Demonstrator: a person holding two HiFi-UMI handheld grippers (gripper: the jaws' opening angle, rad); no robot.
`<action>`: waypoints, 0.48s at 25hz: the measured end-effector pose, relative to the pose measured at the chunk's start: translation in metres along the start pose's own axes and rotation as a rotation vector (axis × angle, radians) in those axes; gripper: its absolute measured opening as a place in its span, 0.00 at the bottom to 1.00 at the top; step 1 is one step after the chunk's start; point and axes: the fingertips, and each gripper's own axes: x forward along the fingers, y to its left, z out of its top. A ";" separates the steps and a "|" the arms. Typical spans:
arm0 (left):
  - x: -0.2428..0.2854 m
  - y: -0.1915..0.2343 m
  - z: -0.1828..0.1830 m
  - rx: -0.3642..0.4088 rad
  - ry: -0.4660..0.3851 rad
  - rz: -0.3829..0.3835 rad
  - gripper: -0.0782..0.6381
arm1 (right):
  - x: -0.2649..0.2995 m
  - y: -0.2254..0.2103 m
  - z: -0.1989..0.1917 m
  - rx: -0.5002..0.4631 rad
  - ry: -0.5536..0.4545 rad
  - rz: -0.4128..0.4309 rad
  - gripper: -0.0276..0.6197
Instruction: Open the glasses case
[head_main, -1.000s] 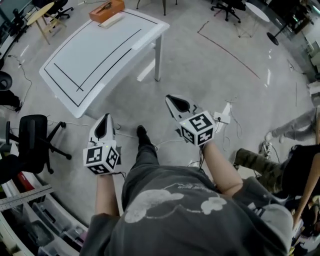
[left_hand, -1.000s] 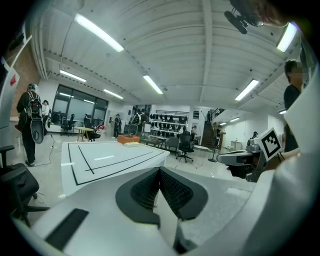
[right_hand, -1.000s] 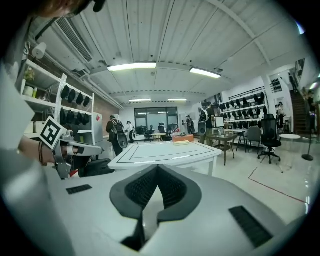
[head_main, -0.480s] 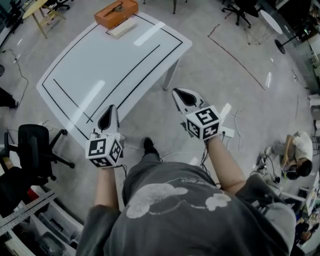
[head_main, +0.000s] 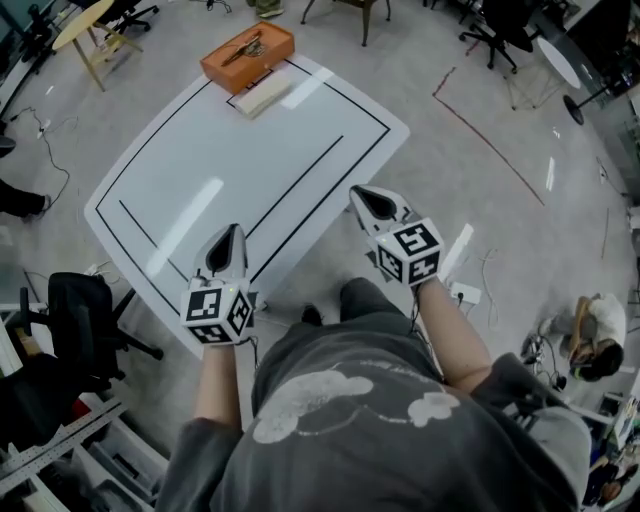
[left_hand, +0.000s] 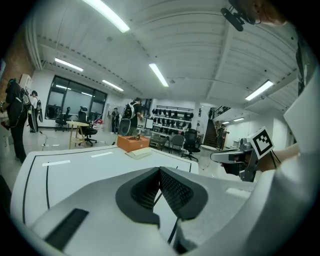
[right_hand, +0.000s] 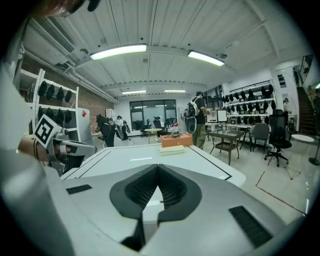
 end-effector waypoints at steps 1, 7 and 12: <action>0.007 0.001 0.001 0.005 0.004 0.005 0.11 | 0.007 -0.009 0.003 0.005 -0.006 -0.001 0.04; 0.053 0.010 0.015 0.014 0.000 0.096 0.11 | 0.069 -0.068 0.031 -0.018 -0.028 0.072 0.04; 0.090 0.033 0.019 -0.036 0.005 0.226 0.11 | 0.142 -0.097 0.058 -0.050 -0.027 0.193 0.04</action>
